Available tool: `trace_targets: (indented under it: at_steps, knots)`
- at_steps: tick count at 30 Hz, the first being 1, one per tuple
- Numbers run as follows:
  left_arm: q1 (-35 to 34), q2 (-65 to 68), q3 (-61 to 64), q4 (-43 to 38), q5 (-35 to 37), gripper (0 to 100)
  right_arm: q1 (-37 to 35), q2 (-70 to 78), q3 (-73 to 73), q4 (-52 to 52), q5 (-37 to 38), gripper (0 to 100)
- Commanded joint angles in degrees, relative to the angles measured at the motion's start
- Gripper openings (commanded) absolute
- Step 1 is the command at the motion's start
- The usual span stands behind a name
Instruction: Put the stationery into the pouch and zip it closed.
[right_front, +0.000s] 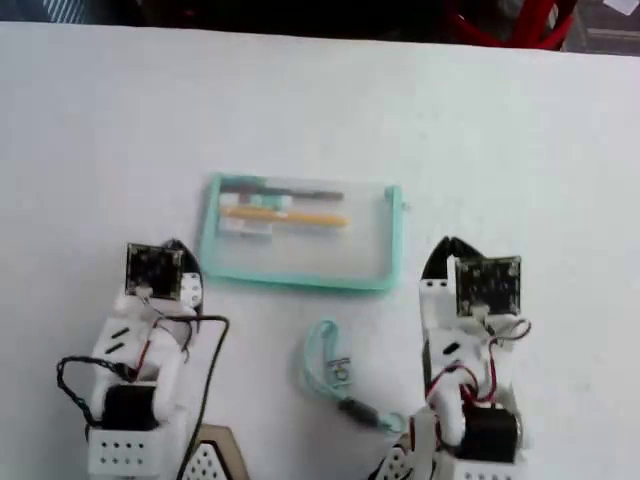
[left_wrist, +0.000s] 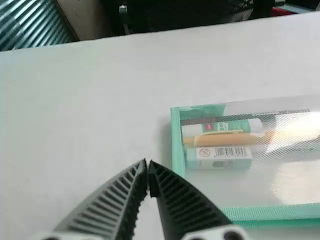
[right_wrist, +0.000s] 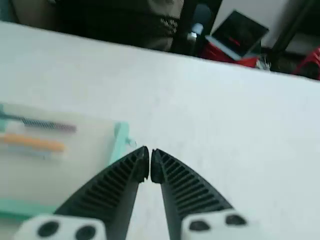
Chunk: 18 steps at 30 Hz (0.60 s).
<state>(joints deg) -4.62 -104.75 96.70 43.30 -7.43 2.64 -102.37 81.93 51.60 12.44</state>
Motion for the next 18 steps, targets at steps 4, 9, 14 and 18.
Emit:
trace_targets:
  at_steps: [4, 9, 14, 18]
  knots:
    - [-0.48, 0.22, 0.26, 9.23, 0.79, 3, 2.68, -0.84, 13.01, -2.42, -0.35, 2.5]
    - [-0.57, 0.22, 0.26, 14.51, 5.80, 3, 2.86, -0.84, 14.95, 4.26, -0.44, 2.1]
    - [-0.22, 0.22, 0.26, 17.32, 9.49, 3, 1.10, -0.84, 14.95, 9.54, -5.01, 2.2]
    - [-0.22, 0.22, 0.26, 21.63, 5.89, 3, -6.55, -0.84, 14.95, 17.10, -8.62, 2.0]
